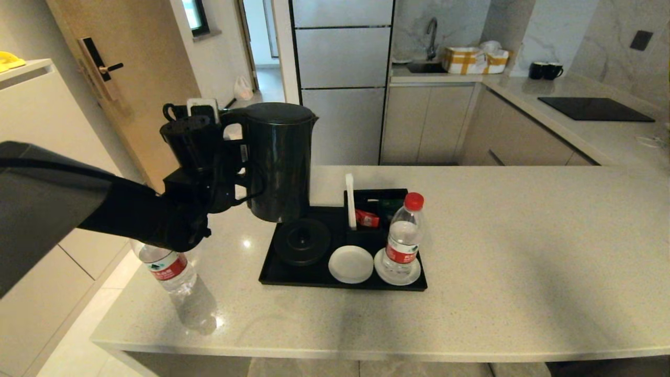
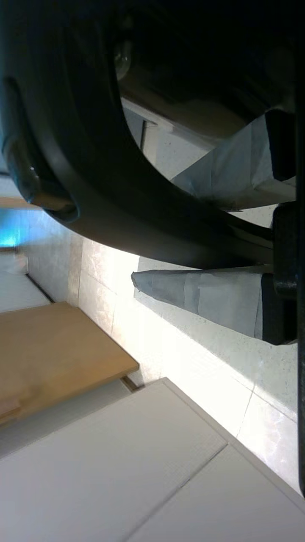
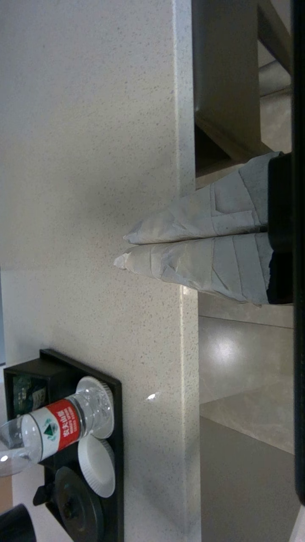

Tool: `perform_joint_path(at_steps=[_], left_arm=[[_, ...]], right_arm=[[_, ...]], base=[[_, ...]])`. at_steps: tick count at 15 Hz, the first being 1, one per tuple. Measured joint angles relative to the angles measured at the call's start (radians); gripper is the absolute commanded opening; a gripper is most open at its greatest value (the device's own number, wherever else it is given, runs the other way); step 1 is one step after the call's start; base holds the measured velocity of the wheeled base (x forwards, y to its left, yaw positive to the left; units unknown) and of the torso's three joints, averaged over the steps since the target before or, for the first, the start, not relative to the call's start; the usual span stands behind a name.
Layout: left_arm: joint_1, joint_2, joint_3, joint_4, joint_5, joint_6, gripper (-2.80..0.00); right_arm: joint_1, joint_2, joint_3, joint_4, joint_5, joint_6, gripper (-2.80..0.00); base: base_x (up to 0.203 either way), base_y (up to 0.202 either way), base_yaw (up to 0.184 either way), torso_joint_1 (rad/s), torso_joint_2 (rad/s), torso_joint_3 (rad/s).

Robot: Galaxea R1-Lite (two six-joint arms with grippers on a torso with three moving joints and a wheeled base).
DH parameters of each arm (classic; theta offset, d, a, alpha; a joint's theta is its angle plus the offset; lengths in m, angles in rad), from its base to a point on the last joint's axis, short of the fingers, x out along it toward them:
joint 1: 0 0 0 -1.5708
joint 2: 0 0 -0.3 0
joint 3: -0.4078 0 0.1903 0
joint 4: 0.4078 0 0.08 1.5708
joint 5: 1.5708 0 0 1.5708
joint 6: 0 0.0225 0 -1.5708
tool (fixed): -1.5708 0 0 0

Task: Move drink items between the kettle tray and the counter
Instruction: Place it on the right

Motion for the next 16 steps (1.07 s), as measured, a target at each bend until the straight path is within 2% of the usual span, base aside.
perform_joint_path(at_steps=[8,16], left_arm=[[0.124,0.020,0.013,0.003,-0.025,-0.040,-2.80],[0.162,0.083,0.002,-0.008,-0.049,-0.044,-2.80]], right_arm=[[0.000,0.000,0.000,0.000,0.000,0.000,-2.80],[0.000,0.000,0.000,0.000,0.000,0.000,-2.80]], base=[[0.000,0.000,0.000,0.000,0.00,0.000],[0.000,0.000,0.000,0.000,0.00,0.000]])
